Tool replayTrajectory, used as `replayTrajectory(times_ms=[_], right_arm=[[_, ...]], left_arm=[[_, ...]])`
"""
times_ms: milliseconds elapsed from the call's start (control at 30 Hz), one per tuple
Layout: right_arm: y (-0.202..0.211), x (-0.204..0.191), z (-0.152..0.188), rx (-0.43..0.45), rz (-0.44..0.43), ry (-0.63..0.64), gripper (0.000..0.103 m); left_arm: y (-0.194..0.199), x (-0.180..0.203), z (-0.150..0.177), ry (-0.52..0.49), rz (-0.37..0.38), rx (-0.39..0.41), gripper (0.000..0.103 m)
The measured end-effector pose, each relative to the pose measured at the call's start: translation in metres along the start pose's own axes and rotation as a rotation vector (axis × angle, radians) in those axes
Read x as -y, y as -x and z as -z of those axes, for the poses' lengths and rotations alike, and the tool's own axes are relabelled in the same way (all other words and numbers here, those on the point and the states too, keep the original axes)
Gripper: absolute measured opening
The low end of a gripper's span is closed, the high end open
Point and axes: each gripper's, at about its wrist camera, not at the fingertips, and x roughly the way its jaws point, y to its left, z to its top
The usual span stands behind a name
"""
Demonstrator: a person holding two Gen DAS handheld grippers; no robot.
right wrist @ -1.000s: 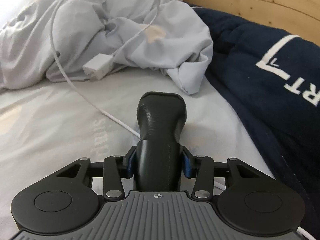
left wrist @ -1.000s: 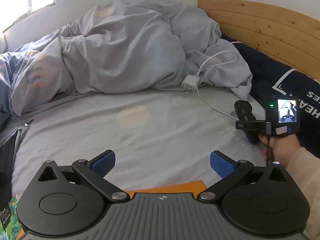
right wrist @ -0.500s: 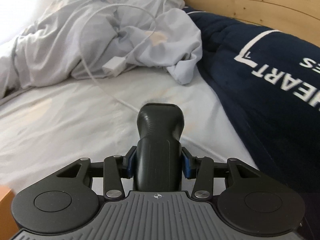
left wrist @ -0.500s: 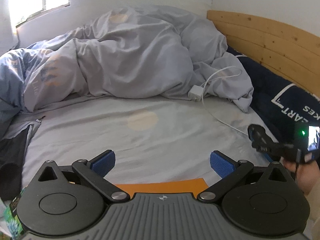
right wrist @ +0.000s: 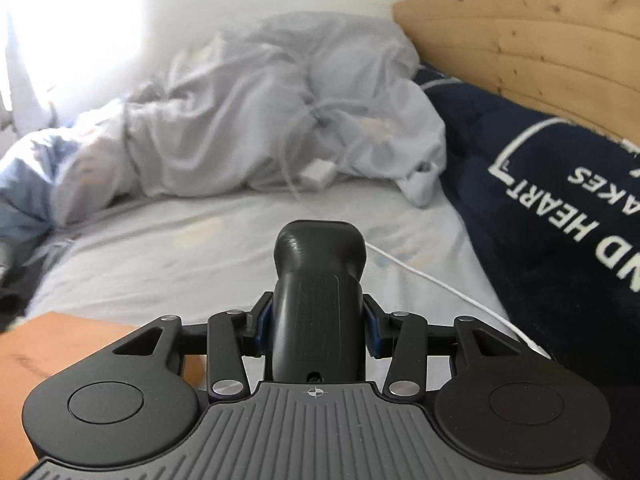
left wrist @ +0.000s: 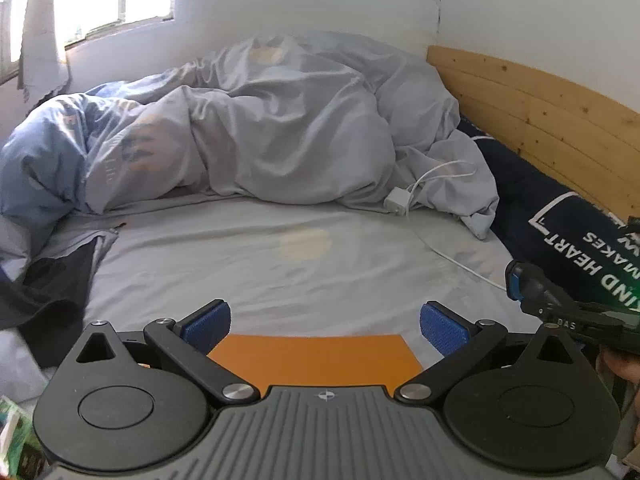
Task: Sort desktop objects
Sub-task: 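Lift the black shaver with the right gripper and carry it toward the box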
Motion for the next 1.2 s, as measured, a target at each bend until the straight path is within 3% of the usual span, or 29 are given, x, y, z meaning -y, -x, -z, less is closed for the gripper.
replayTrajectory(times_ms=[333, 633, 700, 1067, 1200], right_arm=[[0.106, -0.058, -0.005, 0.062, -0.134, 0.062, 0.048], [0.202, -0.110, -0.010, 0.119, -0.254, 0.117, 0.048], [0.244, -0.119, -0.008, 0.122, -0.272, 0.128, 0.048], [0.286, -0.207, 0.028, 0.070, -0.405, 0.230, 0.048], [0.273, -0.227, 0.046, 0.020, -0.415, 0.267, 0.048]], left_arm=[[0.079, -0.029, -0.005, 0.051, -0.009, 0.075, 0.103], [0.139, -0.063, 0.013, 0.086, -0.041, 0.114, 0.103], [0.153, -0.071, 0.019, 0.089, -0.054, 0.118, 0.103], [0.217, -0.134, 0.066, 0.122, -0.159, 0.137, 0.103], [0.234, -0.153, 0.091, 0.127, -0.204, 0.137, 0.103]])
